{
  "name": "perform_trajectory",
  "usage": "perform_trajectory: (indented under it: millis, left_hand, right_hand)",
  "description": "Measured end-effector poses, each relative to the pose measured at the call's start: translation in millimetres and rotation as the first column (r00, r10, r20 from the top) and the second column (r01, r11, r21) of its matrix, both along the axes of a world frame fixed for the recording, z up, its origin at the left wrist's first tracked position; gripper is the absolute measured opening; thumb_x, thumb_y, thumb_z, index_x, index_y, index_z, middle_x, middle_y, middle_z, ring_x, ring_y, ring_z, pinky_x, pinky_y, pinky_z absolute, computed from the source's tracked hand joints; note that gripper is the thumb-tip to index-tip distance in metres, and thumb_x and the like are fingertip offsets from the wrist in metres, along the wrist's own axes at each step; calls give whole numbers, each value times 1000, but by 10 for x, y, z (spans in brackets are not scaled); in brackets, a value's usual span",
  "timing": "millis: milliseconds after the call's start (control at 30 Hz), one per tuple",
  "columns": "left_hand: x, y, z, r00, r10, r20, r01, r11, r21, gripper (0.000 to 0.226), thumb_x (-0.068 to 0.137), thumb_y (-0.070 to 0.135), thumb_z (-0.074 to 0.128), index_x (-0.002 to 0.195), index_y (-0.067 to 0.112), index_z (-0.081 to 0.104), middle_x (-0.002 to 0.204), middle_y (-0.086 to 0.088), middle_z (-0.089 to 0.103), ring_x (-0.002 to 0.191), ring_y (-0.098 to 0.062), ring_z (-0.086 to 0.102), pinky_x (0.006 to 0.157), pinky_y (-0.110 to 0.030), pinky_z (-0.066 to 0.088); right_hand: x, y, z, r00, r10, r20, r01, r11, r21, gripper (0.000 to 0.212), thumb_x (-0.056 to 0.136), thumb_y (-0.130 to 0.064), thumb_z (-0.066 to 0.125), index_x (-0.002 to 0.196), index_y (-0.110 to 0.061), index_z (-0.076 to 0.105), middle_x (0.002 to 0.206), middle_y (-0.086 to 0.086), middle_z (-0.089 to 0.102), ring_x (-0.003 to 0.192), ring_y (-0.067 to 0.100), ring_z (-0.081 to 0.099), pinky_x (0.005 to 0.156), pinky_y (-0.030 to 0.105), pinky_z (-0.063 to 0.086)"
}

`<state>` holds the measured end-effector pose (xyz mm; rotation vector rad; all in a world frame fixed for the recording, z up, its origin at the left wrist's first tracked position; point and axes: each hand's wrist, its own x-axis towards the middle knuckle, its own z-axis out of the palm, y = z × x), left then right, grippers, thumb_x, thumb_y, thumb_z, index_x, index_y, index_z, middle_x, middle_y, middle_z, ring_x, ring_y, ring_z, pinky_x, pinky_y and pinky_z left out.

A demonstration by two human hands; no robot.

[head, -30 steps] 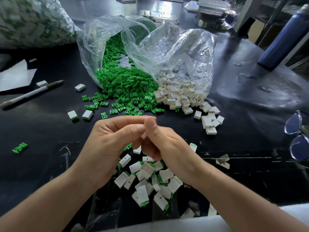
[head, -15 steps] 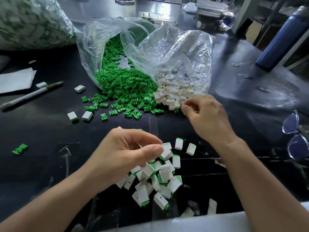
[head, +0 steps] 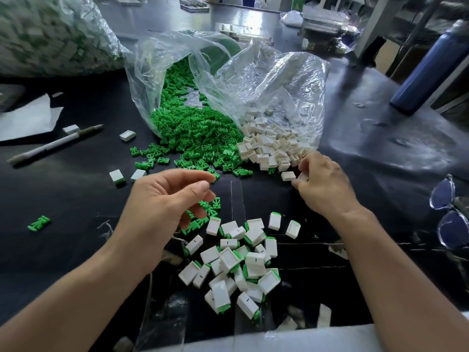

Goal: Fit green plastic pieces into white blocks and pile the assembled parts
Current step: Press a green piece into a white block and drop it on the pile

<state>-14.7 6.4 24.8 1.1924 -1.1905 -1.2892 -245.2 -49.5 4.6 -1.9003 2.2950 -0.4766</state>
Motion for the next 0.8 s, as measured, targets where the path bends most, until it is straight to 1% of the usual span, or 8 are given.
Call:
perform_trajectory:
  millis: [133, 267, 367, 500, 567, 633, 733, 800]
  left_hand:
    - [-12, 2, -14, 999, 16, 49, -15, 1000, -26, 20, 77, 5, 66, 74, 23, 74, 71, 0, 72, 52, -4, 60, 42, -12, 42]
    - [-27, 8, -36, 984, -13, 176, 30, 995, -92, 27, 70, 9, 74, 85, 32, 70, 86, 5, 72, 67, -6, 64, 55, -14, 51]
    - [-53, 33, -16, 983, -94, 157, 108, 991, -82, 35, 52, 30, 75, 87, 31, 70, 84, 3, 73, 74, -13, 69, 64, -20, 56]
    - [-75, 47, 1, 980, -147, 134, 162, 980, -111, 38, 47, 37, 74, 78, 14, 72, 70, -3, 73, 65, -14, 71, 59, -16, 53]
    - [-78, 29, -23, 986, -92, 137, 107, 988, -110, 35, 50, 33, 73, 76, 10, 68, 67, -2, 72, 60, -9, 67, 55, -15, 51]
    - [-68, 3, -33, 991, -29, 133, 42, 995, -95, 28, 54, 29, 72, 74, 11, 65, 68, -6, 70, 58, -10, 64, 50, -16, 49]
    - [-45, -24, -21, 997, 30, 75, -26, 998, -65, 26, 58, 23, 70, 78, 9, 62, 76, -12, 69, 60, -11, 67, 46, -17, 47]
    - [-44, -26, -13, 997, 45, 55, -42, 998, -50, 26, 58, 22, 69, 79, 9, 62, 78, -12, 70, 59, -11, 67, 45, -17, 47]
  right_hand:
    - [143, 103, 101, 890, 142, 432, -110, 989, -98, 15, 82, -24, 65, 90, -18, 53, 89, -4, 59, 84, 13, 55, 71, 21, 40]
    - [464, 328, 199, 475, 208, 855, -437, 899, 24, 12, 78, -24, 66, 85, -20, 57, 76, -10, 65, 73, 4, 60, 62, 12, 46]
    - [617, 411, 161, 277, 184, 943, -554, 833, 0, 13, 75, -26, 64, 79, -16, 58, 72, -3, 63, 67, 9, 58, 65, 21, 44]
    - [652, 414, 139, 201, 153, 968, -544, 839, -20, 20, 71, -32, 61, 76, -13, 58, 72, 4, 63, 64, 9, 58, 63, 20, 45]
    - [639, 394, 140, 220, 168, 961, -510, 859, -33, 22, 72, -36, 60, 74, -14, 59, 68, -1, 65, 61, 7, 59, 59, 17, 46]
    - [632, 378, 116, 412, 254, 875, -440, 897, -54, 20, 82, -34, 60, 75, -15, 62, 67, -3, 65, 62, 5, 56, 59, 18, 44]
    - [646, 369, 35, 774, 401, 490, -387, 912, -136, 14, 90, -27, 57, 92, -19, 67, 77, -8, 59, 73, 4, 51, 70, 23, 41]
    - [685, 359, -7, 838, 457, 298, -438, 889, -131, 25, 92, -25, 52, 114, -19, 63, 98, -3, 59, 96, 11, 49, 83, 22, 35]
